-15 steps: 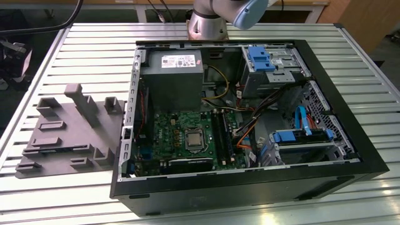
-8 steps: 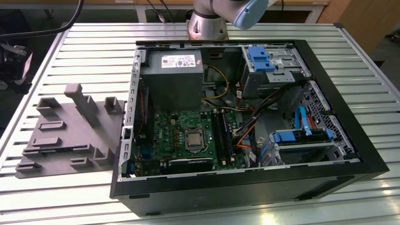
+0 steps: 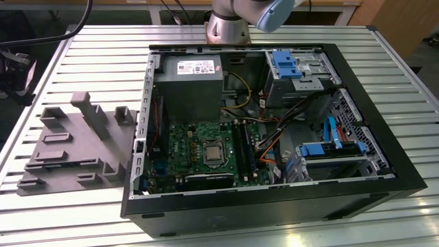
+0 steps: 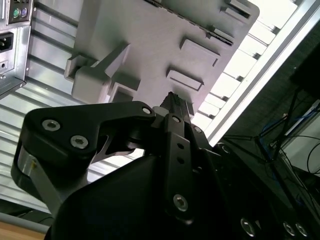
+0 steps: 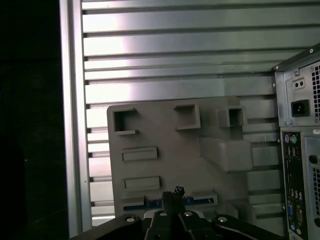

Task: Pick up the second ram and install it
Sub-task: 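Reach for the second ram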

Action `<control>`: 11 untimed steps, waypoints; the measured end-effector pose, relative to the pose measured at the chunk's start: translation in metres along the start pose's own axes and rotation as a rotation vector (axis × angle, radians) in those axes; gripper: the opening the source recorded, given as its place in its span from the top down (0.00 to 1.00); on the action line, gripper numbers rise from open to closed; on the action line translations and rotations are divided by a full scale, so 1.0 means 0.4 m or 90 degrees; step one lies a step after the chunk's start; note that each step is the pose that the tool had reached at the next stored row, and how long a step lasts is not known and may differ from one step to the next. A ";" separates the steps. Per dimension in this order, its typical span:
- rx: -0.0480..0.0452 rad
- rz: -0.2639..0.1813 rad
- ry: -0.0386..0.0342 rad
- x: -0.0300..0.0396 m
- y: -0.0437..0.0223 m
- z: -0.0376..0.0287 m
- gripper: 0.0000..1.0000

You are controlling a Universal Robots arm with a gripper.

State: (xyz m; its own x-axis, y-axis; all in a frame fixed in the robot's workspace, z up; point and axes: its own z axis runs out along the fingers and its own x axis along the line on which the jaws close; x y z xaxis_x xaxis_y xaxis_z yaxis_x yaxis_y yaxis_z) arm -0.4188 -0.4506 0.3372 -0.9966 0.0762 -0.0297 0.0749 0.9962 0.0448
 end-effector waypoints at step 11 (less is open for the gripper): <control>0.0001 0.000 0.0001 -0.001 -0.014 0.015 0.89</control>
State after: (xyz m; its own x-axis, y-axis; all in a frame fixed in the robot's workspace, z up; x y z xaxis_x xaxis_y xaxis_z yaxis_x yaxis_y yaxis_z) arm -0.4188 -0.4562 0.3309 -0.9967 0.0762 -0.0296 0.0748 0.9962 0.0446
